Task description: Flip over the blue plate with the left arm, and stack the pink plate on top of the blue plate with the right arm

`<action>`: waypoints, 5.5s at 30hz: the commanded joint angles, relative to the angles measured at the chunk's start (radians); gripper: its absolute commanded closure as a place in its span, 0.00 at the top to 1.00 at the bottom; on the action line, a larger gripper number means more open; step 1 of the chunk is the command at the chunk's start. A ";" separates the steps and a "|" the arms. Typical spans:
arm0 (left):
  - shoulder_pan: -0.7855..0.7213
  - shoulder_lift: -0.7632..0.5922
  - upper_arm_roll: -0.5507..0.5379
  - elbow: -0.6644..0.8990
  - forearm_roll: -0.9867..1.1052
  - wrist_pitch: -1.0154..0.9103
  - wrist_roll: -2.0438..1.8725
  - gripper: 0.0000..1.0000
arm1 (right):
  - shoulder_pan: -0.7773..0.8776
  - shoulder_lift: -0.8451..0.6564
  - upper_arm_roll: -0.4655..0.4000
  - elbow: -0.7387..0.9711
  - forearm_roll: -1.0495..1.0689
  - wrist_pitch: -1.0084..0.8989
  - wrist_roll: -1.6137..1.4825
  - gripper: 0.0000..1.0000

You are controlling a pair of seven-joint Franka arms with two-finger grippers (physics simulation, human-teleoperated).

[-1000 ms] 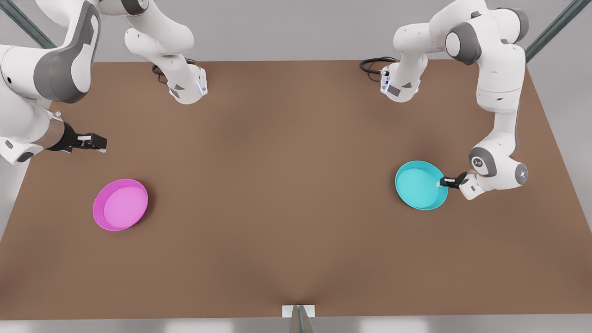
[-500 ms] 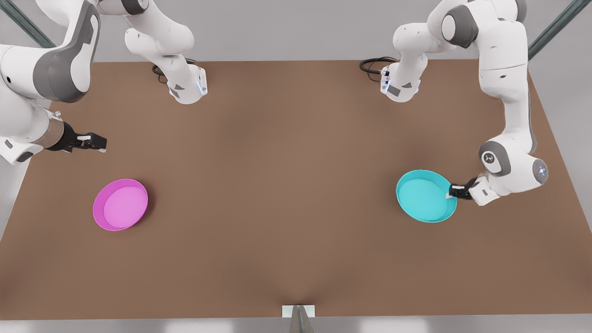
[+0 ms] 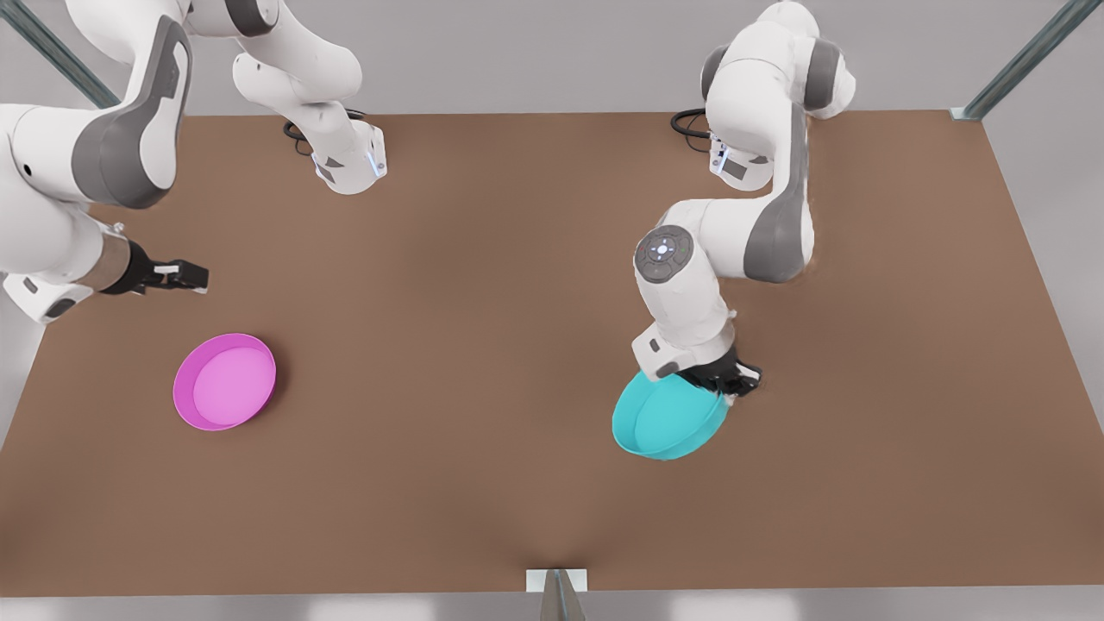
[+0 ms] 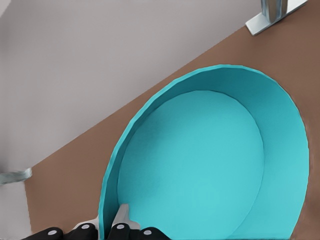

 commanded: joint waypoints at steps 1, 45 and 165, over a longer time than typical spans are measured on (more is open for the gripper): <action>-0.137 0.059 0.134 0.007 0.149 -0.035 -0.750 0.21 | -0.002 -0.004 0.000 0.000 0.002 -0.001 0.005 1.00; -0.285 0.453 -0.512 -0.240 1.136 -0.426 -2.085 1.00 | 0.004 -0.014 -0.008 -0.009 0.062 -0.013 0.015 1.00; 0.870 -0.545 -0.676 -0.394 -0.315 -0.311 -0.023 1.00 | 0.427 0.628 0.004 -0.063 0.941 0.743 0.055 1.00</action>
